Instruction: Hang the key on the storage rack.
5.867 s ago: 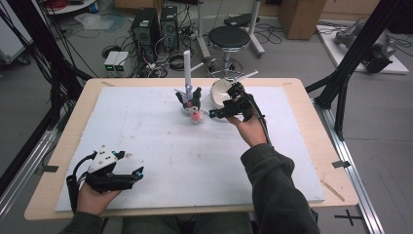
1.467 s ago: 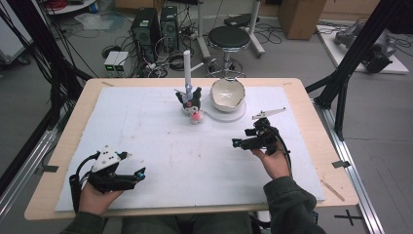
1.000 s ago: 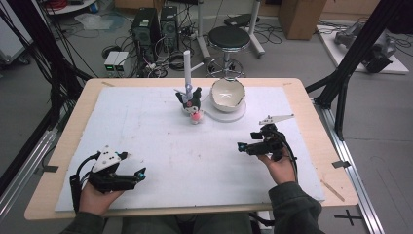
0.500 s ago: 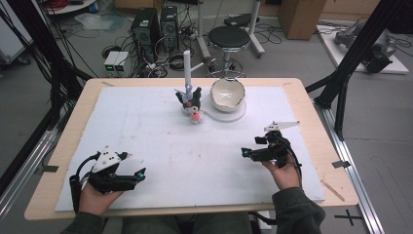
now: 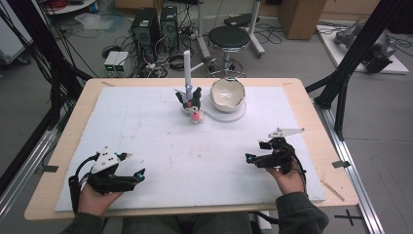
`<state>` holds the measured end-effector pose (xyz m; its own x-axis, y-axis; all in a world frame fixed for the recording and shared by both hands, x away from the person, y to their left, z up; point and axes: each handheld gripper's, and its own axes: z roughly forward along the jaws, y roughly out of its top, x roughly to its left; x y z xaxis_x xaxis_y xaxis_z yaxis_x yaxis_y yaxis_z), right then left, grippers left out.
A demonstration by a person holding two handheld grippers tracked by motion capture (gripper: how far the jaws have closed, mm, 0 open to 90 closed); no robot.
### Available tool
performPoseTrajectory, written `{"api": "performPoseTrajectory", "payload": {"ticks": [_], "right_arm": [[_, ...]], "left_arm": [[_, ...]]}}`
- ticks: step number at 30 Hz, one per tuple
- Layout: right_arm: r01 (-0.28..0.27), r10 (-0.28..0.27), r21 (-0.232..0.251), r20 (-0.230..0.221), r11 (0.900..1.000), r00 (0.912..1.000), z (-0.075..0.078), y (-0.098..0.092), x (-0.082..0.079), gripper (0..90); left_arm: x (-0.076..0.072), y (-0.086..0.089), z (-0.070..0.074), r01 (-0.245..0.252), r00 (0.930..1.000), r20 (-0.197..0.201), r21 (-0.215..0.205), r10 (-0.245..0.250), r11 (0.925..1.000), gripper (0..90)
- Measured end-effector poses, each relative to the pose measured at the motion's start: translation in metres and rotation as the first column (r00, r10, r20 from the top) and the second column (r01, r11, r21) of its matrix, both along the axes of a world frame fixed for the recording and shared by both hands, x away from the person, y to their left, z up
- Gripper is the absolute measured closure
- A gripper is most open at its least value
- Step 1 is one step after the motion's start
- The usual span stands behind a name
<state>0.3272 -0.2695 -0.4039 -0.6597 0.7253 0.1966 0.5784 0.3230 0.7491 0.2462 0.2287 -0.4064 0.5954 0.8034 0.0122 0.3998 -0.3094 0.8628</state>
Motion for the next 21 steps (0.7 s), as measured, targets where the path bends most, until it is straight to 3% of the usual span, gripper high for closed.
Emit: {"api": "performPoseTrajectory", "payload": {"ticks": [21], "right_arm": [[0.006, -0.007, 0.018, 0.016, 1.000, 0.9999, -0.010, -0.017, -0.023, 16.1]], "left_arm": [[-0.006, 0.003, -0.004, 0.007, 0.9998, -0.021, 0.014, -0.006, 0.9999, 15.3]]}}
